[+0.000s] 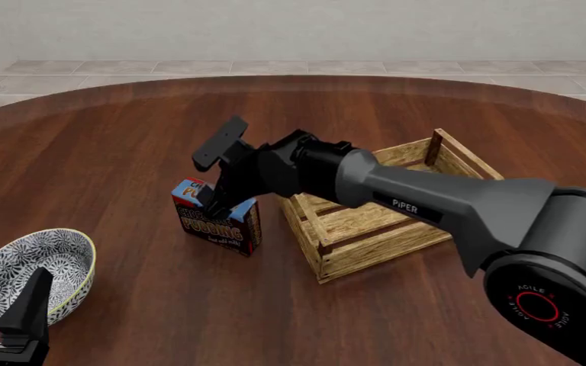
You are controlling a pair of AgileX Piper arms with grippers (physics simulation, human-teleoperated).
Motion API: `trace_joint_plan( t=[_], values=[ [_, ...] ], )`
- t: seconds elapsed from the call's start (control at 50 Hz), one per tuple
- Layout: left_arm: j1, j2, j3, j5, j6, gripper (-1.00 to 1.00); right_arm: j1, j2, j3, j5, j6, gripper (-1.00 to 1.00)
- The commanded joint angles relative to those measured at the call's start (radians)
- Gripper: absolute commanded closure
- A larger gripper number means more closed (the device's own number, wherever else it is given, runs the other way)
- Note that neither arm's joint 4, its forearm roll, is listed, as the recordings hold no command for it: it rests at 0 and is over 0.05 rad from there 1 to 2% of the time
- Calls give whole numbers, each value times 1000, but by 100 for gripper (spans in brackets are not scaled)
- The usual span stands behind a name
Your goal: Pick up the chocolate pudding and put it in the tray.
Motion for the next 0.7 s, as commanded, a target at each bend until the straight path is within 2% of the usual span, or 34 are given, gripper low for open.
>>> trace_joint_plan(
  t=[0.02,0.7],
  values=[
    [0,0,0,0,0,-100,-1,5,2,-4,4,-100],
    [0,0,0,0,0,-100,-7,26,12,-18,14,-100]
  ],
)
